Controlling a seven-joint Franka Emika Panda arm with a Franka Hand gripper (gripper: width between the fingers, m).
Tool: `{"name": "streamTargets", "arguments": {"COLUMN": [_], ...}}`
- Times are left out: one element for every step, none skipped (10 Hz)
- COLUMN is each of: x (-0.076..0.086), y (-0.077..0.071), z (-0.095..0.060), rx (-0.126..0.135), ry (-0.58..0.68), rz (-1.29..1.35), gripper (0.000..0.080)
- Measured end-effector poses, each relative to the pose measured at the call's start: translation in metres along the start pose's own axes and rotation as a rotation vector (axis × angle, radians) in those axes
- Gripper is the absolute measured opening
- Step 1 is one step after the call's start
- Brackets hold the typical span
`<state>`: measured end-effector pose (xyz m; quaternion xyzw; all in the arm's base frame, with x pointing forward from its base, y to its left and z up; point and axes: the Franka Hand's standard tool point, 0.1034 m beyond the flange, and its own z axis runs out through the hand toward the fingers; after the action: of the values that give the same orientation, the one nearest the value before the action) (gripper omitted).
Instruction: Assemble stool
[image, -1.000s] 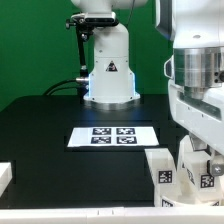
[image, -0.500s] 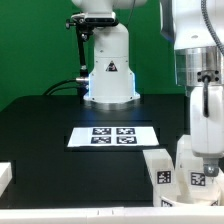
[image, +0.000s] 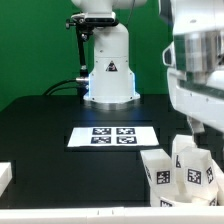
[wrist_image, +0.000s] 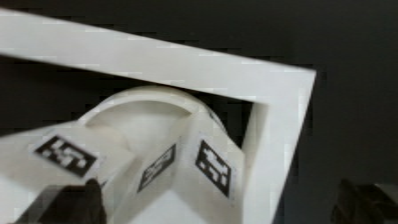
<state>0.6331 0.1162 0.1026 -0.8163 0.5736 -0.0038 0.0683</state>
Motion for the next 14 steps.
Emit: {"name": "streamTargets", "arguments": {"x": [0.0008, 0.0009, 0.0010, 0.0022, 0.0017, 0.0014, 0.0000, -0.0020, -0.0013, 0.0013, 0.0021, 0.0036, 0.0013, -0.0010], "y": [0.0014, 0.0018, 0.0018, 0.0021, -0.0014, -0.0012, 0.0003, -0.0005, 0.0024, 0.0029, 0.0031, 0.0039, 0.0049, 0.0066], "z": [0.0023, 0.0029, 0.0028, 0.0016, -0.0046, -0.0053, -0.0043, -0.0063, -0.0059, -0.0058, -0.0055, -0.0037, -0.0005, 0.0002], "rx": [-0.003, -0.004, -0.004, -0.018, -0.019, -0.031, -0.041, -0.015, -0.025, -0.031, -0.037, -0.060, -0.079, -0.096], "ry": [0.002, 0.002, 0.002, 0.021, 0.031, 0.035, 0.034, 0.067, 0.067, 0.069, 0.070, 0.067, 0.049, 0.038], "rz": [-0.065, -0.120, -0.170, -0.401, -0.583, -0.803, -0.948, -0.924, -0.992, -1.069, -1.143, -1.365, -1.523, -1.567], "gripper": [0.0649, 0.0649, 0.0649, 0.0649, 0.0649, 0.0649, 0.0649, 0.0649, 0.0649, 0.0649, 0.0649, 0.0649, 0.0649, 0.0649]}}
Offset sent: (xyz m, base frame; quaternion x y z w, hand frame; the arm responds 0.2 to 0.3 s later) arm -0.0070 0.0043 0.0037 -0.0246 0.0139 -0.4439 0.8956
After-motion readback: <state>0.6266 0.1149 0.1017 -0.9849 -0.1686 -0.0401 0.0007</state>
